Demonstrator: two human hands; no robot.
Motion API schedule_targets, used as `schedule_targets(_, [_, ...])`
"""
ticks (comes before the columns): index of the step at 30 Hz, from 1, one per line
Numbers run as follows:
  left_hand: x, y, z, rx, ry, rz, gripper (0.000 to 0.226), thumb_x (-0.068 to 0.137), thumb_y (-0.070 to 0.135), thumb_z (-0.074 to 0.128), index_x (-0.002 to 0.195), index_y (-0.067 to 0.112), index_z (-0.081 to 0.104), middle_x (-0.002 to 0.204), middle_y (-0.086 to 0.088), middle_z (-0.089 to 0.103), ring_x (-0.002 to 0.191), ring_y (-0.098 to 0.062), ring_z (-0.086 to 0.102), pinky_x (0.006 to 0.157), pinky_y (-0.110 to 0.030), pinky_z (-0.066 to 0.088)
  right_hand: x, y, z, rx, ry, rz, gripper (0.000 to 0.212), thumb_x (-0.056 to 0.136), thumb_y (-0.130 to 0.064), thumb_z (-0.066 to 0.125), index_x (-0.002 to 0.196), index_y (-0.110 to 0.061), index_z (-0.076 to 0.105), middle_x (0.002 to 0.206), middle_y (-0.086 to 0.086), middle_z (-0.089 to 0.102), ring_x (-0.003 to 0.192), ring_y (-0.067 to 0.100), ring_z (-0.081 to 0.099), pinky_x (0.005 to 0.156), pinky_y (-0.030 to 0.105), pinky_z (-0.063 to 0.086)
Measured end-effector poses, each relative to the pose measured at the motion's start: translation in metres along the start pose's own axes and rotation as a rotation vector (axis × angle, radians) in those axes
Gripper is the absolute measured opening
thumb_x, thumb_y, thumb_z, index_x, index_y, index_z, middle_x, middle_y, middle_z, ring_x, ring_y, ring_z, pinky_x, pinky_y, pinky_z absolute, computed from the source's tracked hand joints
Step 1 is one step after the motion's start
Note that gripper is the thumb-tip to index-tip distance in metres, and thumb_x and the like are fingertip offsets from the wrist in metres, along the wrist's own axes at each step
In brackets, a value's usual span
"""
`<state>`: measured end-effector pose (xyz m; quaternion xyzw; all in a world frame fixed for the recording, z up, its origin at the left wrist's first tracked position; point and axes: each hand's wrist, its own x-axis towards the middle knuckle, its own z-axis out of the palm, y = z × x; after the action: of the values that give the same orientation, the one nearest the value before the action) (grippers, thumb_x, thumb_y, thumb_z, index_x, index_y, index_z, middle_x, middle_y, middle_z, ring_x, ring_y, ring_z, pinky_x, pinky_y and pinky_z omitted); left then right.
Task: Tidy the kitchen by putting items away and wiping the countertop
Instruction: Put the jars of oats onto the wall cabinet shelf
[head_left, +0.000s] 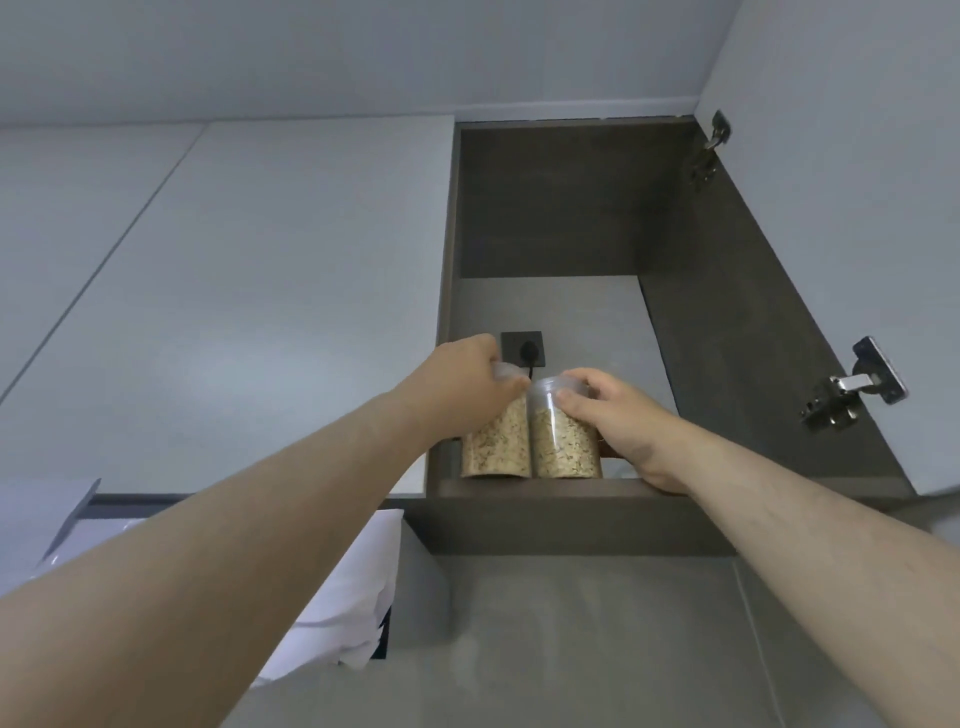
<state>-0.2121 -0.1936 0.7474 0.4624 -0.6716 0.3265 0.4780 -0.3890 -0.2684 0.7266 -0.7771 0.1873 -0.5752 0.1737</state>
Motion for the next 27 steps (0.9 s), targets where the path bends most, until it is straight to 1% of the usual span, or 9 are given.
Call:
schedule_targets(2, [0.002, 0.001, 0.0, 0.086, -0.038, 0.036, 0.021, 0.096, 0.045, 0.05, 0.104, 0.026, 0.049, 0.084, 0.011, 0.052, 0.078, -0.006, 0.054, 0.062, -0.02, 0.044, 0.003, 0.003, -0.004, 0.027, -0.082, 0.02, 0.043, 0.098, -0.017, 0.058, 0.137, -0.03, 0.047, 0.12, 0.001, 0.06, 0.107, 0.02, 0.061, 0.084, 0.035, 0.053])
schedule_targets(6, [0.006, 0.007, -0.009, 0.366, -0.044, 0.08, 0.035, 0.092, 0.06, 0.047, 0.101, 0.028, 0.057, 0.087, 0.009, 0.06, 0.082, -0.01, 0.058, 0.079, -0.03, 0.051, 0.008, 0.009, -0.009, 0.039, -0.097, -0.001, 0.068, 0.092, -0.006, 0.059, 0.15, -0.031, 0.036, 0.133, 0.004, 0.053, 0.119, 0.023, 0.055, 0.109, 0.048, 0.042])
schedule_targets(9, [0.01, 0.006, -0.013, 0.529, -0.032, 0.103, 0.044, 0.089, 0.068, 0.042, 0.099, 0.029, 0.06, 0.088, 0.009, 0.063, 0.087, -0.012, 0.057, 0.092, -0.038, 0.043, 0.006, 0.011, -0.011, 0.052, -0.122, -0.038, 0.067, 0.091, -0.002, 0.059, 0.146, -0.034, 0.041, 0.13, 0.002, 0.053, 0.117, 0.024, 0.057, 0.106, 0.049, 0.045])
schedule_targets(13, [0.003, -0.003, -0.013, 0.423, -0.029, 0.097, 0.035, 0.094, 0.057, 0.045, 0.103, 0.027, 0.061, 0.094, 0.011, 0.061, 0.099, -0.009, 0.047, 0.11, -0.038, 0.024, 0.004, 0.009, -0.011, 0.034, -0.167, -0.061, 0.066, 0.09, -0.001, 0.062, 0.143, -0.034, 0.042, 0.122, -0.003, 0.054, 0.114, 0.023, 0.058, 0.1, 0.047, 0.051])
schedule_targets(15, [-0.001, -0.009, -0.013, 0.37, -0.025, 0.08, 0.03, 0.095, 0.052, 0.046, 0.104, 0.028, 0.061, 0.097, 0.012, 0.06, 0.114, -0.011, 0.044, 0.118, -0.039, 0.01, 0.004, 0.009, -0.01, 0.042, -0.176, -0.062, 0.068, 0.09, 0.0, 0.062, 0.145, -0.032, 0.039, 0.121, -0.005, 0.054, 0.113, 0.022, 0.059, 0.098, 0.047, 0.052])
schedule_targets(18, [-0.005, -0.014, -0.012, 0.284, -0.001, 0.048, 0.023, 0.095, 0.05, 0.05, 0.104, 0.031, 0.059, 0.105, 0.014, 0.055, 0.138, -0.017, 0.027, 0.118, -0.042, 0.009, 0.001, 0.008, -0.009, 0.058, -0.193, -0.062, 0.073, 0.09, 0.002, 0.063, 0.149, -0.032, 0.036, 0.133, -0.002, 0.049, 0.117, 0.023, 0.058, 0.099, 0.048, 0.052])
schedule_targets(21, [-0.006, -0.012, -0.009, 0.26, 0.018, 0.048, 0.026, 0.096, 0.044, 0.051, 0.111, 0.026, 0.062, 0.105, 0.013, 0.055, 0.138, -0.017, 0.029, 0.119, -0.04, 0.008, -0.003, 0.006, -0.009, 0.064, -0.205, -0.06, 0.077, 0.09, 0.004, 0.063, 0.151, -0.031, 0.033, 0.146, 0.004, 0.041, 0.119, 0.022, 0.055, 0.101, 0.049, 0.051])
schedule_targets(24, [-0.007, -0.013, -0.009, 0.247, 0.041, 0.063, 0.029, 0.096, 0.042, 0.052, 0.119, 0.026, 0.062, 0.117, 0.009, 0.061, 0.141, -0.018, 0.026, 0.12, -0.039, 0.003, -0.005, 0.006, -0.009, 0.053, -0.204, -0.078, 0.079, 0.09, 0.004, 0.064, 0.151, -0.035, 0.032, 0.154, 0.006, 0.034, 0.121, 0.022, 0.055, 0.099, 0.049, 0.052])
schedule_targets(27, [-0.008, -0.014, -0.01, 0.244, 0.033, 0.092, 0.024, 0.096, 0.038, 0.055, 0.117, 0.028, 0.059, 0.106, 0.014, 0.056, 0.138, -0.017, 0.03, 0.119, -0.036, 0.001, -0.006, 0.005, -0.01, 0.041, -0.226, -0.079, 0.079, 0.089, 0.005, 0.064, 0.15, -0.036, 0.033, 0.155, 0.006, 0.033, 0.118, 0.022, 0.058, 0.094, 0.047, 0.056])
